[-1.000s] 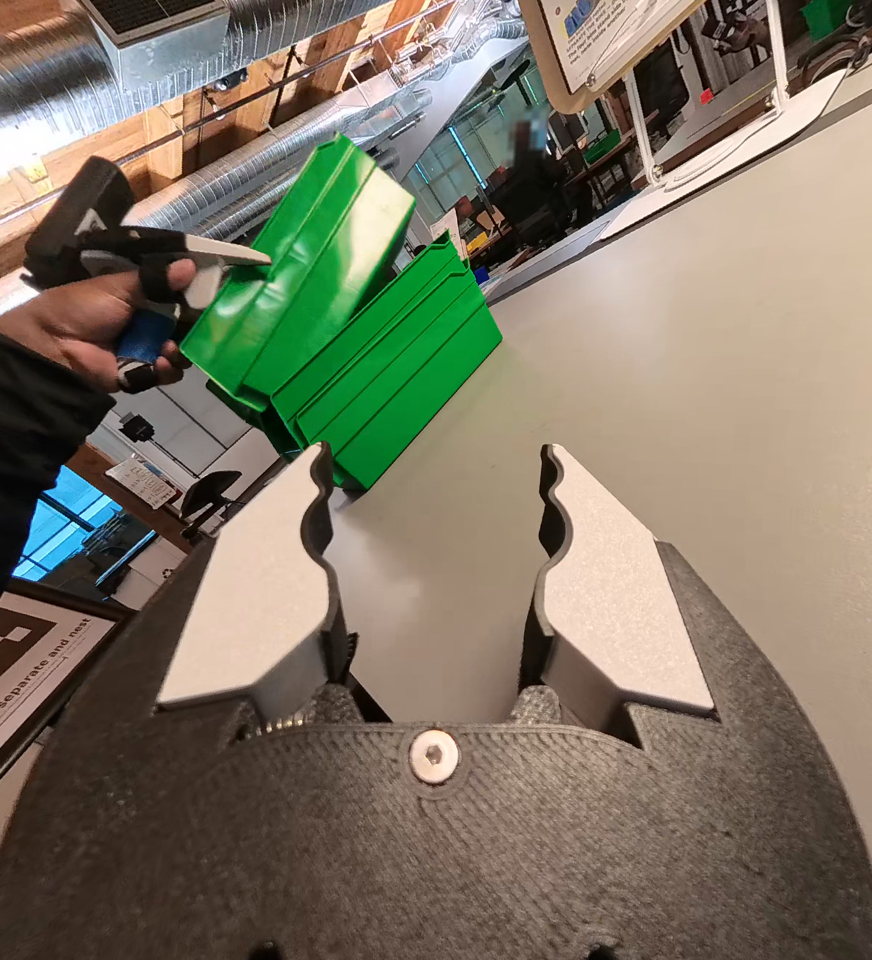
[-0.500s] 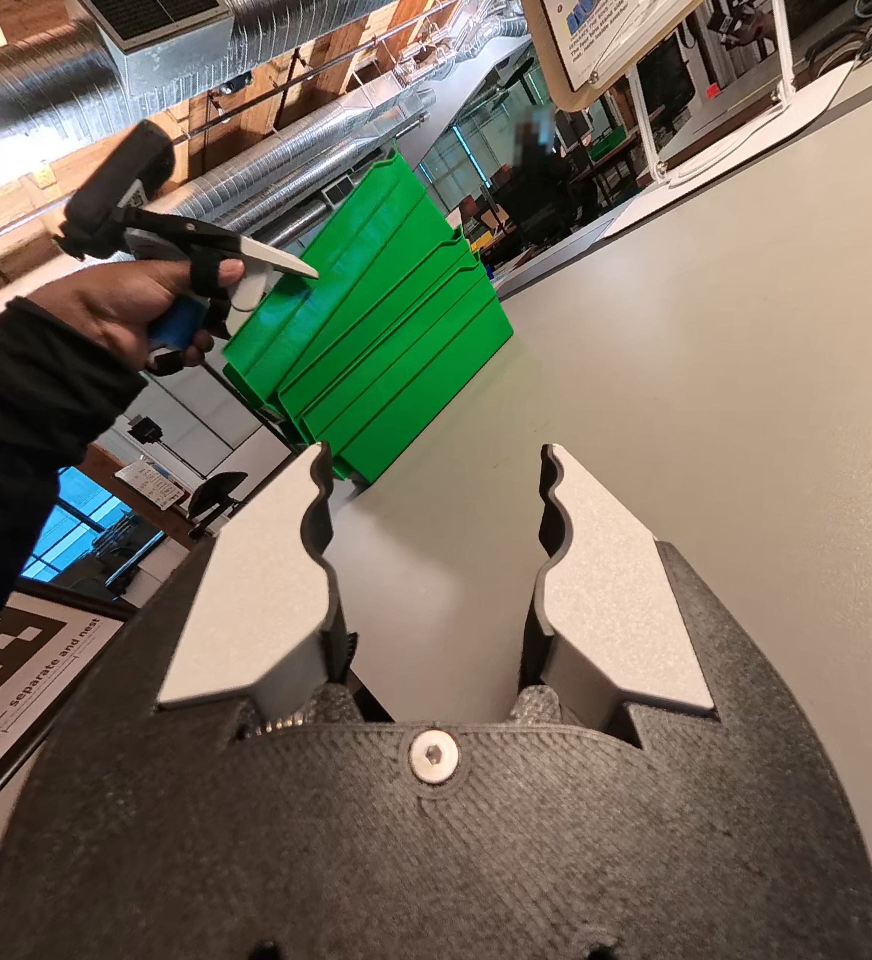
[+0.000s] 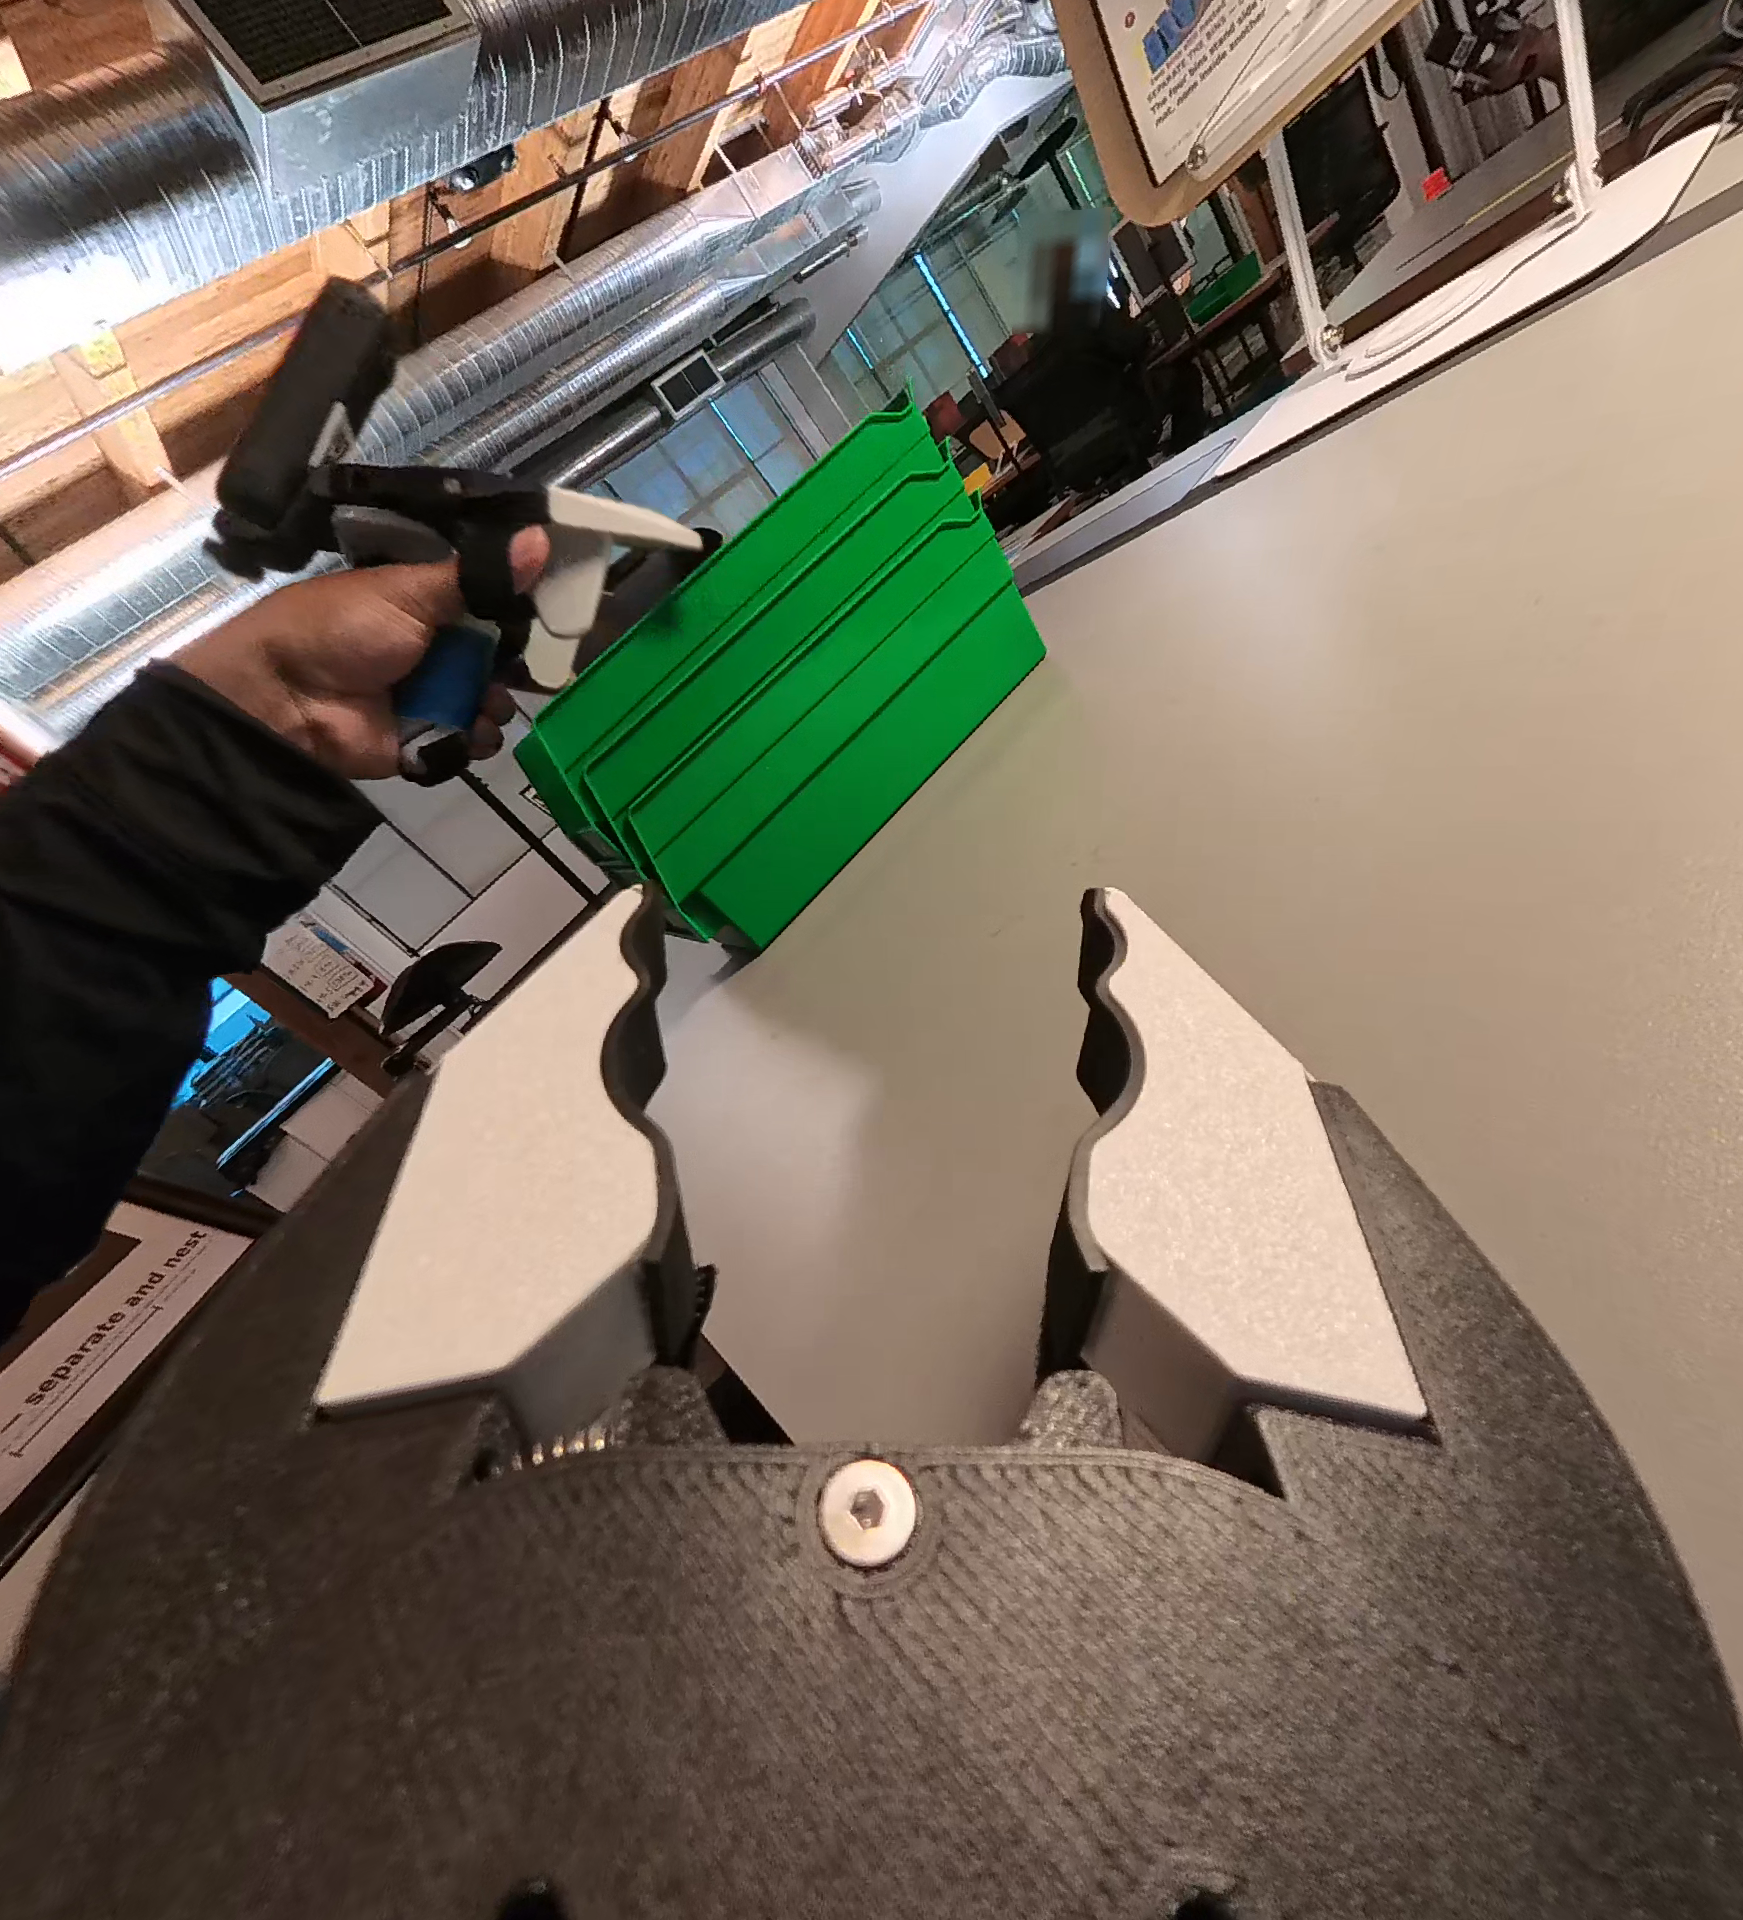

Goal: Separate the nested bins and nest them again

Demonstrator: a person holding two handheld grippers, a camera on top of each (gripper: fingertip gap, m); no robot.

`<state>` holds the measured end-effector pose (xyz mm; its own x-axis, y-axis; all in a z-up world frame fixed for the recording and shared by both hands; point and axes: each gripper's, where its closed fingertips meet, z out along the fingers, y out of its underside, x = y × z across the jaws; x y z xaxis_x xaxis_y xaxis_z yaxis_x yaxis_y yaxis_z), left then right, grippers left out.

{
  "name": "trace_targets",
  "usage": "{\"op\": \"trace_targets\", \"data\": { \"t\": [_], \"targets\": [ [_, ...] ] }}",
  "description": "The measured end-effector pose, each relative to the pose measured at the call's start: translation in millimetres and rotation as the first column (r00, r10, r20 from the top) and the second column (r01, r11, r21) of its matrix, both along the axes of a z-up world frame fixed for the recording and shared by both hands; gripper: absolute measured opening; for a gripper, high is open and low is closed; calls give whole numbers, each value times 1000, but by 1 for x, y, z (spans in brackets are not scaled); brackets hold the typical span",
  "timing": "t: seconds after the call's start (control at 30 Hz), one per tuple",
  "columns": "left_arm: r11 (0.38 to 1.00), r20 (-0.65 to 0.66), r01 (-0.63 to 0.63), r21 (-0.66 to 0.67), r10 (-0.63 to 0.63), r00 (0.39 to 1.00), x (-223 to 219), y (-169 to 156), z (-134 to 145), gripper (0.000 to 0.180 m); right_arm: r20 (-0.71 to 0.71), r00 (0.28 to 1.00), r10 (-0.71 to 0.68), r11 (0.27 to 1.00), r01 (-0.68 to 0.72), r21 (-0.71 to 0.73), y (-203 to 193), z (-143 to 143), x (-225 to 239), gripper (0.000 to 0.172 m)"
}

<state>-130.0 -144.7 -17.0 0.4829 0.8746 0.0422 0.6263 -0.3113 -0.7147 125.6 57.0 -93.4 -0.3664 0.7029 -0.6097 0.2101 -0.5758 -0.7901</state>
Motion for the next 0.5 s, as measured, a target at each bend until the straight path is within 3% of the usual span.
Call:
{"op": "trace_targets", "data": {
  "t": [0.03,0.13,0.27,0.5],
  "targets": [
    [999,-25,31,41,-30,999,5,4,6,125,-1,1000,1,1000,-1,0,0,0,0,81],
    [981,-135,106,164,-84,987,23,4,27,123,-3,1000,5,1000,-5,1,0,0,0,81],
    [944,-260,145,295,-67,963,42,-28,39,123,-1,1000,7,1000,-7,5,-1,0,0,81],
    [880,-435,205,429,2,901,72,-100,13,123,-4,1000,3,1000,-2,31,-2,0,1,82]
  ]
}}
